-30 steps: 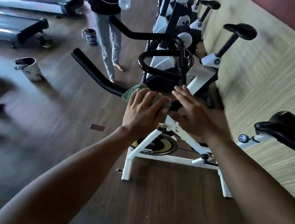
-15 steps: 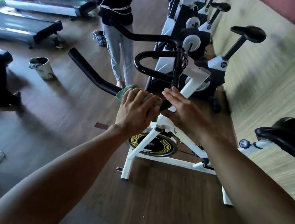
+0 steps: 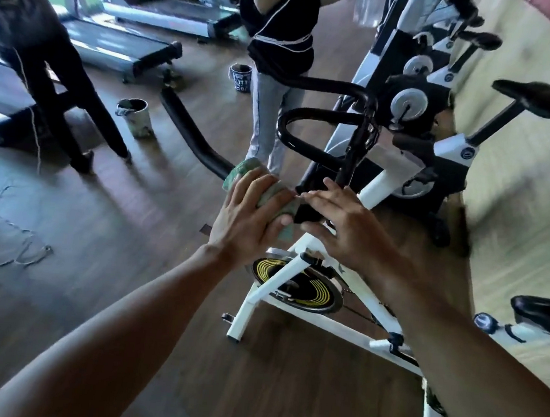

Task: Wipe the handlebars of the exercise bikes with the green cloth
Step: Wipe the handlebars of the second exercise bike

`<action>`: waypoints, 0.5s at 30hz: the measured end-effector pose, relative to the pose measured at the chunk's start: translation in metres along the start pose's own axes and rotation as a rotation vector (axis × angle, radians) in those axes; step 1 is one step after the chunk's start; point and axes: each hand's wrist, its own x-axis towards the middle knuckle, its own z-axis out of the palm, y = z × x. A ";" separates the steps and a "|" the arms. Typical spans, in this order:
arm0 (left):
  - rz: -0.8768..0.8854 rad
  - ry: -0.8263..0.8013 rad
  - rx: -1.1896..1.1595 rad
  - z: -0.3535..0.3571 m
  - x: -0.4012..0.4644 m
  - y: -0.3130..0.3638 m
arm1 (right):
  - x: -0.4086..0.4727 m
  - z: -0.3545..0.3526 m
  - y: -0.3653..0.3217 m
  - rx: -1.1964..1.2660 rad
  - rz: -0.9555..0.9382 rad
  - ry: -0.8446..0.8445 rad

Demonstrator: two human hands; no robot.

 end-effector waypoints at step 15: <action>0.077 0.674 -0.021 0.083 -0.001 -0.037 | 0.000 0.052 0.011 0.050 -0.282 0.534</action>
